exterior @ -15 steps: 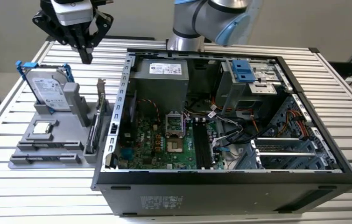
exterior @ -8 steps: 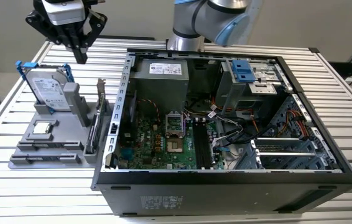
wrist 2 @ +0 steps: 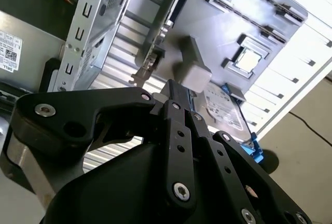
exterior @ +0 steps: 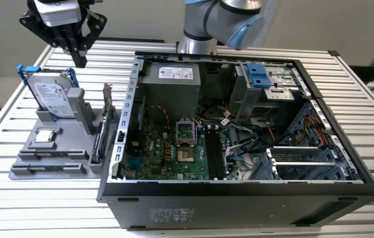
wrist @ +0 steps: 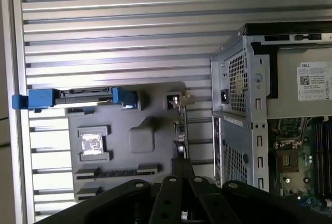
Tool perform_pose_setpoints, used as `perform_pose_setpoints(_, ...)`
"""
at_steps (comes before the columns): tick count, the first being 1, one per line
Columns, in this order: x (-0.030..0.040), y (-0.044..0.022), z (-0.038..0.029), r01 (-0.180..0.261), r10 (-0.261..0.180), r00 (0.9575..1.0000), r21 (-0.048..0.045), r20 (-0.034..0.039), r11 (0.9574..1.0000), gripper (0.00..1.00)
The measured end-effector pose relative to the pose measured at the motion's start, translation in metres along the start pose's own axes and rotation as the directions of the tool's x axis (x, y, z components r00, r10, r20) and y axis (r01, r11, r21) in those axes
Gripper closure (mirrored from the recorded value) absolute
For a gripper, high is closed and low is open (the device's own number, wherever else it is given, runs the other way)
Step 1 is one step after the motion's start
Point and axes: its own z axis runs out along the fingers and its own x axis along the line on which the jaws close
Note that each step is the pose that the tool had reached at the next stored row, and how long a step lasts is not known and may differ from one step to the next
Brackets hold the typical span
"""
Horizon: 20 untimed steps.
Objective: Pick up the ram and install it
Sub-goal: 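Reach for the ram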
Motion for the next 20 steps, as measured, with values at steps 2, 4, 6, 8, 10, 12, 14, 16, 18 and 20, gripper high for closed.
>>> perform_pose_setpoints(2,0.0027,-0.0002,-0.0001,0.000,0.000,1.0000,0.0000,0.0000,1.0000,1.00)
perform_pose_setpoints(4,0.0057,-0.0004,-0.0001,0.000,0.000,1.0000,0.0000,0.0000,1.0000,1.00)
perform_pose_setpoints(6,0.0085,-0.0007,-0.0002,0.000,0.000,1.0000,0.0000,0.0000,1.0000,1.00)
perform_pose_setpoints(8,0.0114,-0.0009,-0.0003,0.000,0.000,1.0000,0.0000,0.0000,1.0000,1.00)
perform_pose_setpoints(10,0.0143,-0.0011,-0.0003,0.000,0.000,1.0000,0.0000,0.0000,1.0000,1.00)
perform_pose_setpoints(12,0.0172,-0.0014,-0.0004,0.000,0.000,1.0000,0.0000,0.0000,1.0000,1.00)
perform_pose_setpoints(14,0.0201,-0.0017,-0.0004,0.000,0.000,1.0000,0.0000,0.0000,1.0000,1.00)
perform_pose_setpoints(16,0.0230,-0.0019,-0.0005,0.000,0.000,1.0000,0.0000,0.0000,1.0000,1.00)
perform_pose_setpoints(18,0.0259,-0.0022,-0.0006,0.000,0.000,1.0000,0.0000,0.0000,1.0000,1.00)
perform_pose_setpoints(20,0.0292,-0.0024,-0.0007,0.000,0.000,1.0000,0.0000,0.0000,1.0000,1.00)
